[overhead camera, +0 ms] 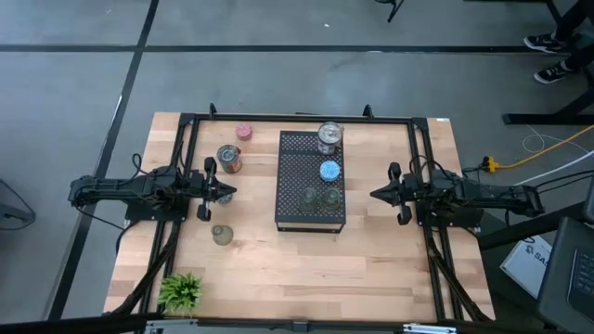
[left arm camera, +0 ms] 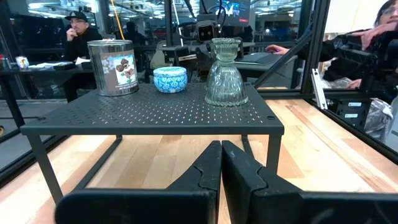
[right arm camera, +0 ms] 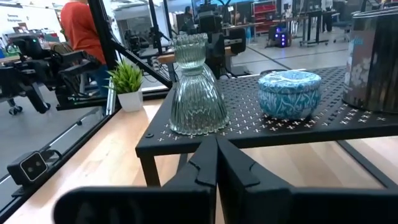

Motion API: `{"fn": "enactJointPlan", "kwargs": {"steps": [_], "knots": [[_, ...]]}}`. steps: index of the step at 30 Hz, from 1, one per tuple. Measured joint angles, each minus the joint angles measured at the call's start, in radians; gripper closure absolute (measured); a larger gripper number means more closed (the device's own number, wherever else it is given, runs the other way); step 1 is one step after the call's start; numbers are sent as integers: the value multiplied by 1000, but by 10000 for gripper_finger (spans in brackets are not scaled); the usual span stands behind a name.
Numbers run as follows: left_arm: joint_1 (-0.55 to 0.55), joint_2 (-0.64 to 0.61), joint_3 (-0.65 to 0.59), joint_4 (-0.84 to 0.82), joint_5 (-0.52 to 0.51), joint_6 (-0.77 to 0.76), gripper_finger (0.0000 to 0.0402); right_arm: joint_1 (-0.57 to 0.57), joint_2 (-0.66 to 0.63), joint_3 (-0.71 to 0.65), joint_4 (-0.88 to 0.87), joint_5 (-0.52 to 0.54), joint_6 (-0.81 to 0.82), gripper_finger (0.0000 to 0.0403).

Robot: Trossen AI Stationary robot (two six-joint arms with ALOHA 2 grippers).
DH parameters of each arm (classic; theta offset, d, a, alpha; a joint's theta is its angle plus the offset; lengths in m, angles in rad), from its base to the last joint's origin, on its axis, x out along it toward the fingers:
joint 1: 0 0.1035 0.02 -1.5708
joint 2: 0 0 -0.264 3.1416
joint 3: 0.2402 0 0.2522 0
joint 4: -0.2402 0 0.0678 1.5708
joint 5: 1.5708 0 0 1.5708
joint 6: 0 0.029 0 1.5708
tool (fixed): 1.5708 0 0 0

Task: Pick & Place candle stick holders
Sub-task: Put the patterned pink scented candle on the shelf aligned with the other patterned blue scented candle

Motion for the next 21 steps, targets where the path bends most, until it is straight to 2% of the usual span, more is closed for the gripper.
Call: {"fn": "enactJointPlan", "kwargs": {"steps": [21], "knots": [[0, 0, 0, 0, 0, 0, 395, 28, -59, 0, -7, 48, 0, 400]]}}
